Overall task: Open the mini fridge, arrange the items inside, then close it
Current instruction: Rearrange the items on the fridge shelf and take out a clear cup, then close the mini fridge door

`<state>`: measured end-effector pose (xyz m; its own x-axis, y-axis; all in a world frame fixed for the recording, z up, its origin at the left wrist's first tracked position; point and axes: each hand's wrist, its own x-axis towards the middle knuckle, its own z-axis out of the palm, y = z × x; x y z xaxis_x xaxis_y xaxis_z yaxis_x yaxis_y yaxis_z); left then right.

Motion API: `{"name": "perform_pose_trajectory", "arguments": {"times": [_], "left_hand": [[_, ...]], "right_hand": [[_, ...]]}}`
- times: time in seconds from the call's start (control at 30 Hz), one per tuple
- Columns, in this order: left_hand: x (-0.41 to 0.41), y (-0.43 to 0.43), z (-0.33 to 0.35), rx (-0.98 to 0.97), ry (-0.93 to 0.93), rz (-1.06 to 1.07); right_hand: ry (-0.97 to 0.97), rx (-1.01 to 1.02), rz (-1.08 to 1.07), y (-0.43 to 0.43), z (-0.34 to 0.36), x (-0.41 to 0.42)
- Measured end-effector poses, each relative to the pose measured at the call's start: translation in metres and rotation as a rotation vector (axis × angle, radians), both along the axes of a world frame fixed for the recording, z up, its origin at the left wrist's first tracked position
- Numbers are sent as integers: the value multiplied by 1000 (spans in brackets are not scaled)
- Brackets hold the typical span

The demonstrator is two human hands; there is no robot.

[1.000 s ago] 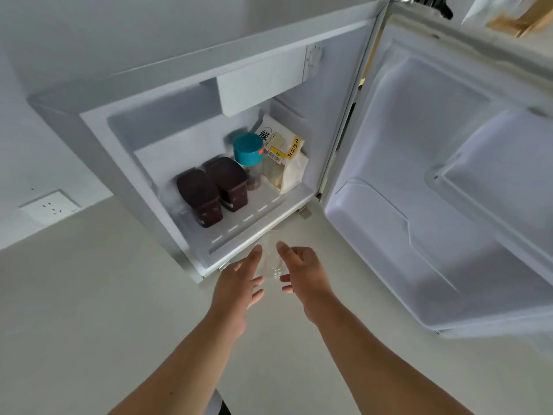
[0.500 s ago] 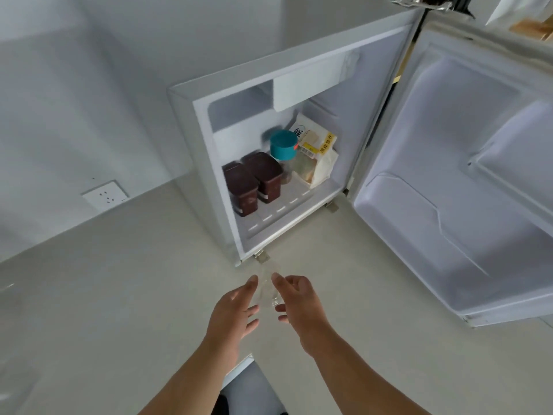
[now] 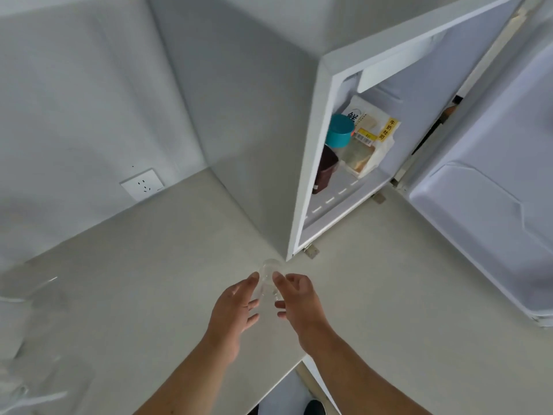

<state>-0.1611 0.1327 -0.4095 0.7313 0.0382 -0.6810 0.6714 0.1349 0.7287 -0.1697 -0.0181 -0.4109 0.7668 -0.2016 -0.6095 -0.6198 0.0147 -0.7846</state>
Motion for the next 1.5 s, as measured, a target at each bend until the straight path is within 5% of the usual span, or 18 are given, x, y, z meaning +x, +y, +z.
{"name": "perform_pose_trajectory", "arguments": {"times": [0.73,1.0,1.2,1.5], "left_hand": [[58,17,-19,87,-27,-82],[39,9,29,665,-344,-217],[17,-55,87,619,-558,-592],[37,-140,213,640,-1002,-716]], "right_hand": [[3,-119,-85,27,-17,42],[-86,-376,34,-16,17,17],[-306,-655,76,-80,84,-2],[-581,-936,76,-163,217,-4]]}}
